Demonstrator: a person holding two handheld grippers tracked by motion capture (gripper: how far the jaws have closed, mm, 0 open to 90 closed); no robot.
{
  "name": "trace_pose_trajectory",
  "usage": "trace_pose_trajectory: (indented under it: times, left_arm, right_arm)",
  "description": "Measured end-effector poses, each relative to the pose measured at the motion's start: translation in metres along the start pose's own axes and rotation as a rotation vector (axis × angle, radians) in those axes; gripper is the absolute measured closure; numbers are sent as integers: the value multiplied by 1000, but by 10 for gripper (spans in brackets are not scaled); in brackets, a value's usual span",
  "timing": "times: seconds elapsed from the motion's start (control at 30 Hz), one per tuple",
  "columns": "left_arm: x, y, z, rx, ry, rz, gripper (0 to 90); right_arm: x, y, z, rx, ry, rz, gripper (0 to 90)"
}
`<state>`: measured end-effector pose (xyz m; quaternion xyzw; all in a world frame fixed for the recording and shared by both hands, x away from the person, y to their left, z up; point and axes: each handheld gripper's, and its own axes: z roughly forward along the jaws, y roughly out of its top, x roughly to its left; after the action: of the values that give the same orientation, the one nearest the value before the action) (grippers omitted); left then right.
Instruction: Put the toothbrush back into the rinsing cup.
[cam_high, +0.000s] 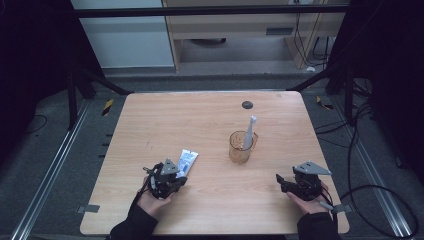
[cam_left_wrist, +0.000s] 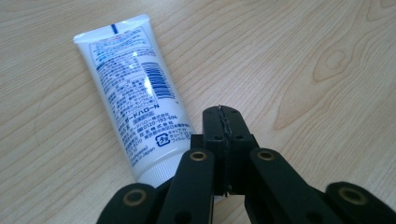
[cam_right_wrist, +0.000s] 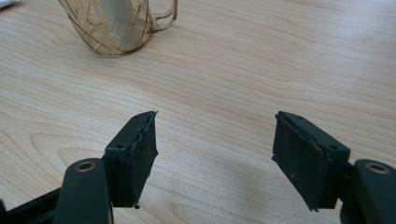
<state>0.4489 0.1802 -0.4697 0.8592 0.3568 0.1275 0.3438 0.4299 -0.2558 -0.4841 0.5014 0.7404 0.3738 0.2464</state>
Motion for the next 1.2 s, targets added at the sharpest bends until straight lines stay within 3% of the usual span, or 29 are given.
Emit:
trace_pose_trajectory:
  times: [0.37,0.73,0.9,1.2]
  left_arm:
    - [4,-1,-10,-12,6,-16,892]
    - [21,18,-40,-120,68,-85,844]
    - [29,25,-46,-121,90,-112,811]
    - [40,37,-48,-93,136,-121,692]
  right_arm:
    - [0,0,1,0,-1,-3,305]
    - [-1,2,-1,-6,1,14,301]
    - [-1,2,1,-2,-4,9,298]
    - [-1,3,1,4,-8,17,296]
